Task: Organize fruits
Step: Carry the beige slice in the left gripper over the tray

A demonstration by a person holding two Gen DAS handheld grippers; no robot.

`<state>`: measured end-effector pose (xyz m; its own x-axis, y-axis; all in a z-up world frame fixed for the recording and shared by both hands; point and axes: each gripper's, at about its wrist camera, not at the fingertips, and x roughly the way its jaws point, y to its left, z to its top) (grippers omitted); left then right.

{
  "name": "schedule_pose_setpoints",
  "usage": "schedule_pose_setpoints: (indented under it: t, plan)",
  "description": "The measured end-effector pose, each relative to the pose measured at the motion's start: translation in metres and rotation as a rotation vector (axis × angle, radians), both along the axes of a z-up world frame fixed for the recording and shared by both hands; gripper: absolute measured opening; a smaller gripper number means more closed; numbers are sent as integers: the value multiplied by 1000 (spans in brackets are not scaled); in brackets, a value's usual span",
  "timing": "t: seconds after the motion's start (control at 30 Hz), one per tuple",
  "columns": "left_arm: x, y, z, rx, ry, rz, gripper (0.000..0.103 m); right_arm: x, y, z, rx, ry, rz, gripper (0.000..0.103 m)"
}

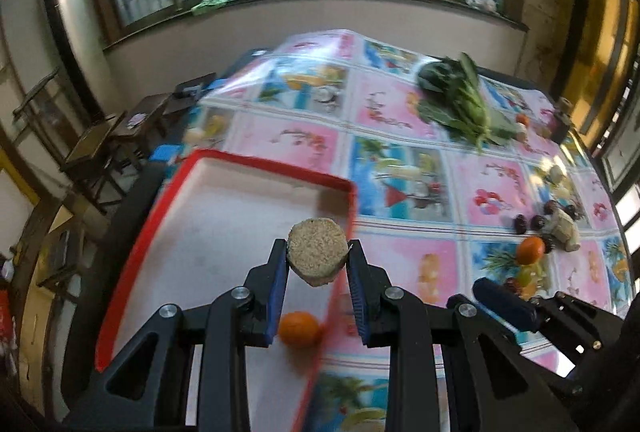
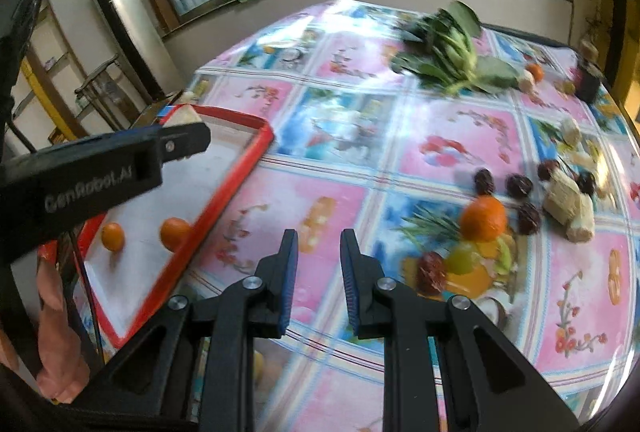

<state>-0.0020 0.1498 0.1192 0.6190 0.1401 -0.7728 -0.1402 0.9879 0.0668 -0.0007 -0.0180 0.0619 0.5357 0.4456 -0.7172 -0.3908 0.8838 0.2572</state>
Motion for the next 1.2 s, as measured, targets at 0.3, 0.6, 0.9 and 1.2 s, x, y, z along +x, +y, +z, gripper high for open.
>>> schedule_pose_setpoints:
  t: [0.3,0.6,0.9,1.2]
  plan:
    - [-6,46,-5,21,12,87,28,0,50,17,4,-30,86,23]
    - [-1,78,-22,26,50,136,28,9,100,26,-10,-44,155,23]
    - [12,92,-44,30,97,145,28,34,136,18,-42,-28,186,24]
    - [20,99,-62,29,131,151,28,53,151,-4,-69,20,184,24]
